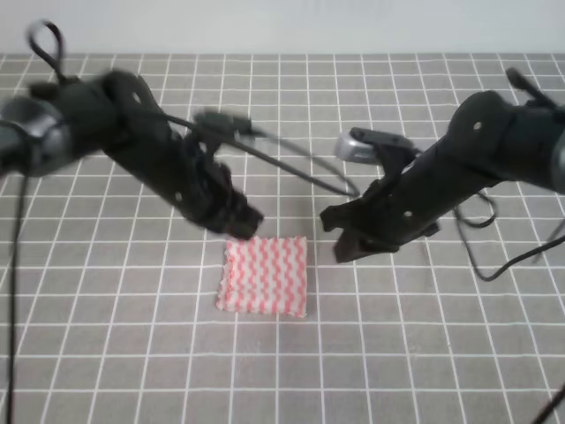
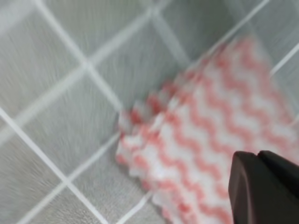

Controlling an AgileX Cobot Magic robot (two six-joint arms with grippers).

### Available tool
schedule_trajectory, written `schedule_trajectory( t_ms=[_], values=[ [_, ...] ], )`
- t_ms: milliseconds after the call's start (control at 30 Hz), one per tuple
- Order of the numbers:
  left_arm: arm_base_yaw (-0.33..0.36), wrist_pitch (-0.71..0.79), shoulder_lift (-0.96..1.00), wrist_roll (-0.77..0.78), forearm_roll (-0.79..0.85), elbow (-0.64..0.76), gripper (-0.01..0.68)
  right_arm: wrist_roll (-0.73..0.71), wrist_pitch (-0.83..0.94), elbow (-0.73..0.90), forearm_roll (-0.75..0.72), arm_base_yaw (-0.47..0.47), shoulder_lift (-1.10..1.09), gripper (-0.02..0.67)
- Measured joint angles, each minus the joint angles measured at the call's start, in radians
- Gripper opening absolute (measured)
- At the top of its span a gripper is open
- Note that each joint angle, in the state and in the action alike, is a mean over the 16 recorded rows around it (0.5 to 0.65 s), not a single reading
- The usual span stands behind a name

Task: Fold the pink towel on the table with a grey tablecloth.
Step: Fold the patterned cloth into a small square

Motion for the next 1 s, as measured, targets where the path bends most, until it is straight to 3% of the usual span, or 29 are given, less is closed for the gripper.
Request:
schedule_trajectory(
  t_ms=[267, 667, 1000],
  values=[
    [0.0, -0.204, -0.249, 0.005, -0.001, 0.179, -0.003, 0.09, -0.037, 0.115, -0.12, 0.0, -0.228, -0.015],
    [0.0, -0.588, -0.931, 0.001, -0.012, 0.713, -0.003, 0.113, -0.121, 0.398, -0.188, 0.001, -0.725, -0.016],
    [0.013, -0.655, -1.577, -0.09, -0.001, 1.031, -0.003, 0.115, -0.169, 0.623, -0.231, 0.001, -1.069, -0.015]
  ],
)
